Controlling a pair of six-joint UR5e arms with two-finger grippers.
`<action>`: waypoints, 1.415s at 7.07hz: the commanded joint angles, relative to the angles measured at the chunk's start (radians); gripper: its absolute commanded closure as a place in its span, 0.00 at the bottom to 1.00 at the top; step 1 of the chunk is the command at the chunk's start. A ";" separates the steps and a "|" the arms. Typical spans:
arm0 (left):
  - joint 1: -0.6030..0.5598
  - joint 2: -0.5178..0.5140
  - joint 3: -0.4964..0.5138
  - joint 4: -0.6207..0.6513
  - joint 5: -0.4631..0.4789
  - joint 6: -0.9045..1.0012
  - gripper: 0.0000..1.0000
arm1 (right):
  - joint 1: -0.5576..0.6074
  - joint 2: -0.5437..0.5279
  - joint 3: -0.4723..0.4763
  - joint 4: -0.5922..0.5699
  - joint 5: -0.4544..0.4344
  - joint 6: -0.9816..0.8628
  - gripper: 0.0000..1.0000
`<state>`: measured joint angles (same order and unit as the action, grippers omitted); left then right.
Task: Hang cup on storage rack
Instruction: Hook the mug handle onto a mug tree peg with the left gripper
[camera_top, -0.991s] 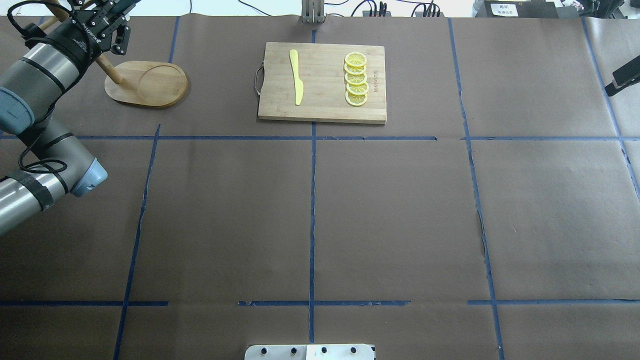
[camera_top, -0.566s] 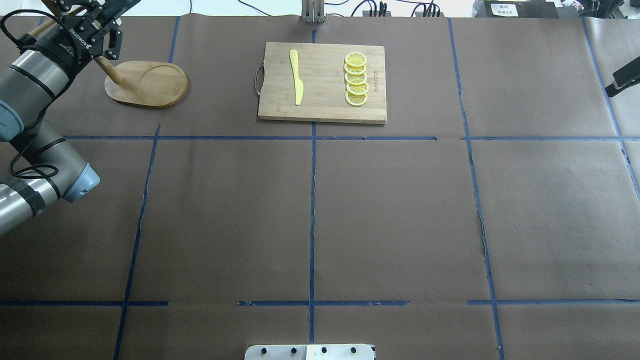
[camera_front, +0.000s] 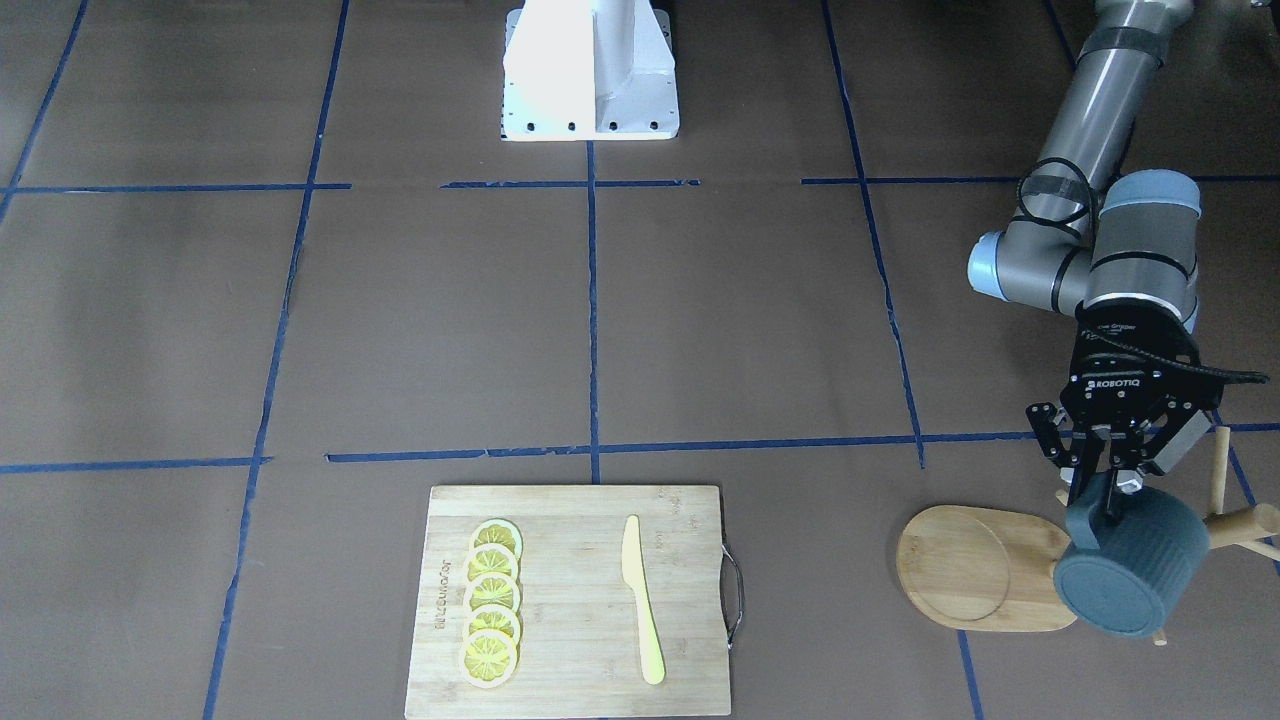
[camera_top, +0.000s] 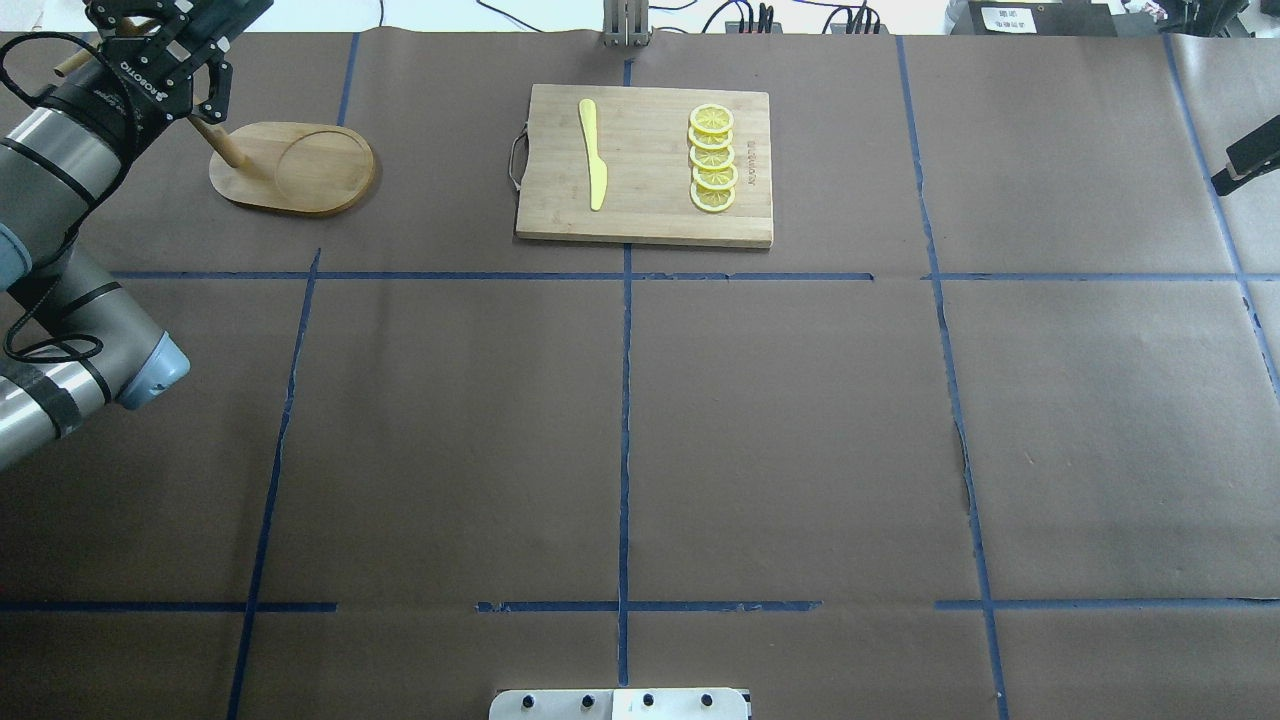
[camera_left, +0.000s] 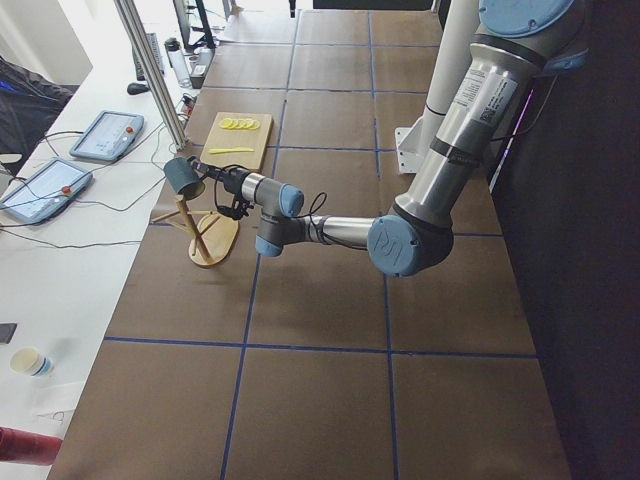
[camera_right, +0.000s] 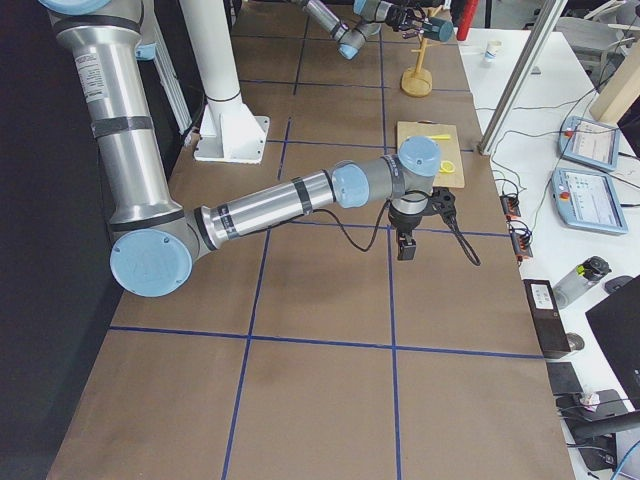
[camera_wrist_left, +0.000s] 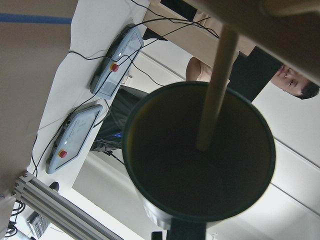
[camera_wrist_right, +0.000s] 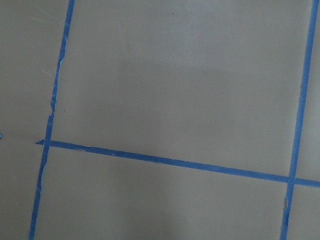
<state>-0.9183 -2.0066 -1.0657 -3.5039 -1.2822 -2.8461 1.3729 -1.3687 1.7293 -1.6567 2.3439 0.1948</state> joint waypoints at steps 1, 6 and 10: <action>-0.001 0.014 0.003 -0.006 0.000 -0.026 0.98 | 0.000 0.003 0.001 0.000 0.000 0.002 0.00; 0.001 0.043 0.004 -0.007 0.000 -0.053 0.93 | 0.000 0.003 0.004 0.000 0.000 0.002 0.00; -0.001 0.042 0.004 -0.004 -0.002 -0.053 0.00 | 0.000 0.005 0.006 0.000 0.000 0.002 0.00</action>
<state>-0.9176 -1.9648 -1.0615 -3.5088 -1.2828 -2.8990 1.3729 -1.3647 1.7339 -1.6567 2.3439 0.1964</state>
